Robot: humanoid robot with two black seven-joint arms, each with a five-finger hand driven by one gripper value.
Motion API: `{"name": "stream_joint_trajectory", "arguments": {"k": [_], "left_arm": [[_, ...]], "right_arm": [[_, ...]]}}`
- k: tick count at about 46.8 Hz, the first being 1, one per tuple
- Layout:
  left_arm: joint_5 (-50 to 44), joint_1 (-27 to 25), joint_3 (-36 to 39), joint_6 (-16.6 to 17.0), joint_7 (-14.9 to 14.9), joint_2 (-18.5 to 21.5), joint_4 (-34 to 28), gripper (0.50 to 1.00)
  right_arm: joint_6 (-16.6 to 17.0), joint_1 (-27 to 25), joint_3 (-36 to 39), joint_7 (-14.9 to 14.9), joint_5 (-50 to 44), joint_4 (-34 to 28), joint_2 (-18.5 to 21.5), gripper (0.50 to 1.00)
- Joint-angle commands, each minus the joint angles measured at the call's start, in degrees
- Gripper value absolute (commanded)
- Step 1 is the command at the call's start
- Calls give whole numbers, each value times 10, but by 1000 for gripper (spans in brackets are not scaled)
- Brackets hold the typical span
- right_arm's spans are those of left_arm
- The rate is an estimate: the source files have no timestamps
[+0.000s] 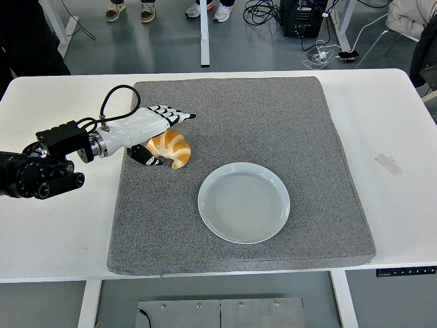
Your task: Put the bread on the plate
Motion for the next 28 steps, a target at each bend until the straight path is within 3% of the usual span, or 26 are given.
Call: {"name": "stream_joint_trajectory", "arguments": {"k": [1,10,28], "left_arm": [[-2,4,0,0,0,-5,7,978],[-2,17,-12,0,0,-18,21,955],[-2,32,-11,-7,1,-35,47,828]], "right_arm": [[0,0,0,0,0,0,0,1000],[0,0,0,0,0,0,0,1000],[0,0,0,0,0,0,0,1000]]}}
